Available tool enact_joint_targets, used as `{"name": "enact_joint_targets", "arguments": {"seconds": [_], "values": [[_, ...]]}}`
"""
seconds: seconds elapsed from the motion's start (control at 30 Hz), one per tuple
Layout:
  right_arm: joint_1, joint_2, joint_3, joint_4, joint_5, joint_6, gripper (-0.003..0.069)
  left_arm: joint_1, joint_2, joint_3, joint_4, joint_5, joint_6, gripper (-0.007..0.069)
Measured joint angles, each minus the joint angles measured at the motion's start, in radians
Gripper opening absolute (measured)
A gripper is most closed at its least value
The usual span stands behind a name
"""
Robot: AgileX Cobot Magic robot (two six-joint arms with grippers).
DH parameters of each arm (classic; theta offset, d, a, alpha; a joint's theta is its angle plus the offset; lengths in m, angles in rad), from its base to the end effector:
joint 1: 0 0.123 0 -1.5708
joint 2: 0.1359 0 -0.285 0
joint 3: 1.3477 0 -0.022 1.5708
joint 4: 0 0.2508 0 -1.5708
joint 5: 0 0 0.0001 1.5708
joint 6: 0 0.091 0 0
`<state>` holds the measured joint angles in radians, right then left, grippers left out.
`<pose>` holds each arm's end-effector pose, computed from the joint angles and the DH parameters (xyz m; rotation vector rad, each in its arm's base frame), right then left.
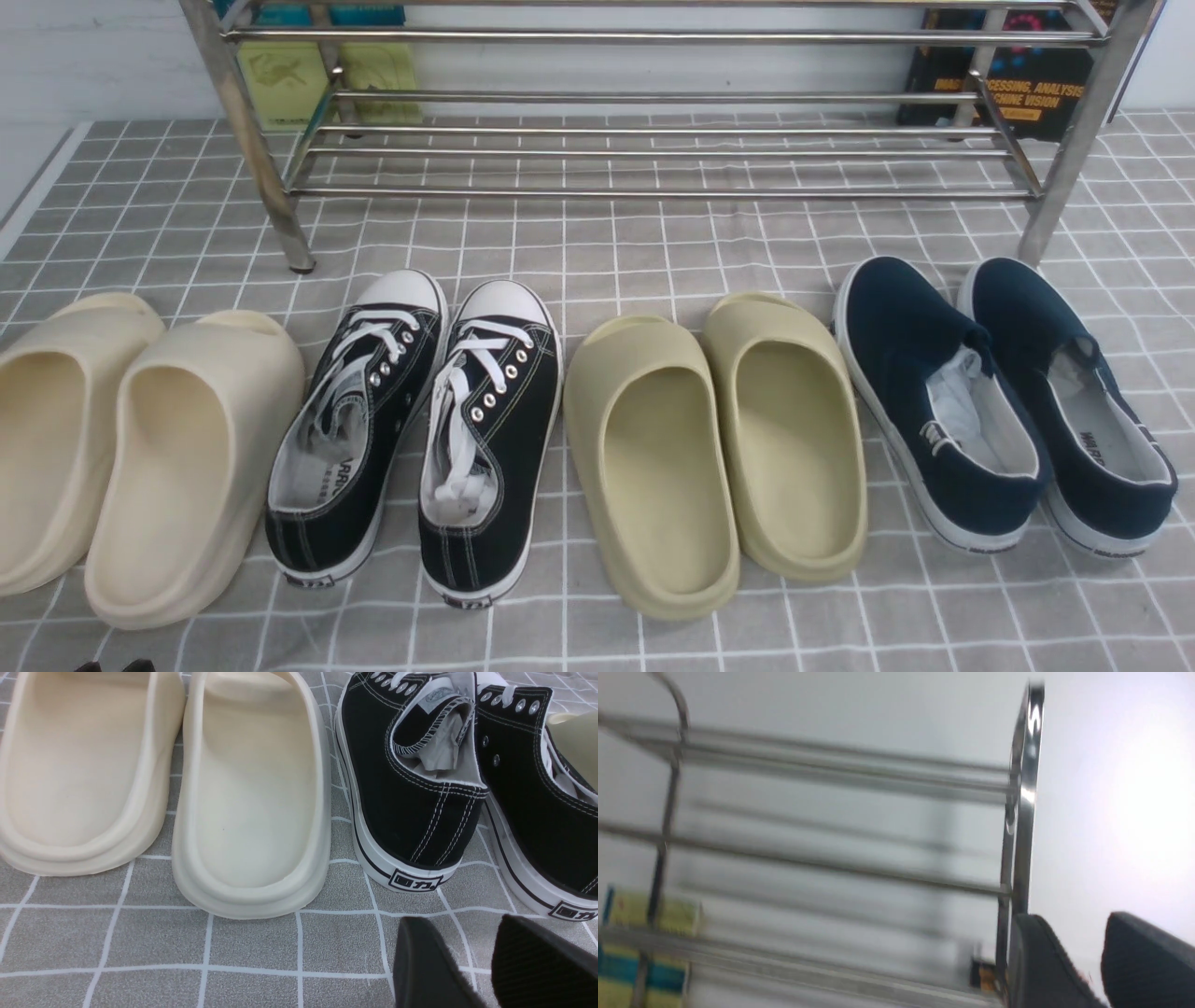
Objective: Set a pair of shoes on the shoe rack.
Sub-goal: Use the right arm to grab the shoe closest to it
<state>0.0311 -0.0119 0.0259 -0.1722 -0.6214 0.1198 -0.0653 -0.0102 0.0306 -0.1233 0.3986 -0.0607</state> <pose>0.0354 0.0102 0.2559 -0.1162 0.8798 0.0539 0.0516 -0.0077 0.1680 -0.0714 1.9035 -0.2080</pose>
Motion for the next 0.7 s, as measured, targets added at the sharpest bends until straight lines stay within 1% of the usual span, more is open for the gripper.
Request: {"name": "enact_joint_targets", "arguments": {"seconds": [0.13,0.2,0.27,0.3,0.33,0.4,0.43,0.5,0.57,0.63,0.67,0.7], "values": [[0.000,0.026,-0.022,0.044,-0.090,0.055,0.0244,0.000,0.000,0.000,0.000,0.000,0.000,0.0239],[0.000,0.103,-0.095,0.064,-0.096,0.071,0.0244,0.000,0.000,0.000,0.000,0.000,0.000,0.0239],[0.000,0.167,-0.145,0.067,-0.082,0.075,0.0244,0.000,0.000,0.000,0.000,0.000,0.000,0.0239],[0.000,0.256,-0.218,0.067,-0.048,0.076,0.0244,0.000,0.000,0.000,0.000,0.000,0.000,0.0239],[0.000,0.269,-0.235,0.067,-0.043,0.076,0.0244,0.000,0.000,0.000,0.000,0.000,0.000,0.0239],[0.000,0.436,-0.327,0.067,0.022,0.078,0.0244,0.000,0.000,0.000,0.000,0.000,0.000,0.0239],[0.000,0.462,-0.339,0.067,0.025,0.079,0.0244,0.000,0.000,0.000,0.000,0.000,0.000,0.0239],[0.000,0.606,-0.395,0.067,0.040,0.081,0.0244,0.000,0.000,0.000,0.000,0.000,0.000,0.0239],[0.000,0.679,-0.410,0.067,0.023,0.081,0.0244,0.000,0.000,0.000,0.000,0.000,0.000,0.0239],[0.000,0.809,-0.428,0.062,-0.070,0.082,0.0244,0.000,0.000,0.000,0.000,0.000,0.000,0.0239],[0.000,0.818,-0.429,0.061,-0.079,0.082,0.0244,0.000,0.000,0.000,0.000,0.000,0.000,0.0239],[0.000,0.865,-0.431,0.049,-0.123,0.091,0.0244,0.000,0.000,0.000,0.000,0.000,0.000,0.0239]]}}
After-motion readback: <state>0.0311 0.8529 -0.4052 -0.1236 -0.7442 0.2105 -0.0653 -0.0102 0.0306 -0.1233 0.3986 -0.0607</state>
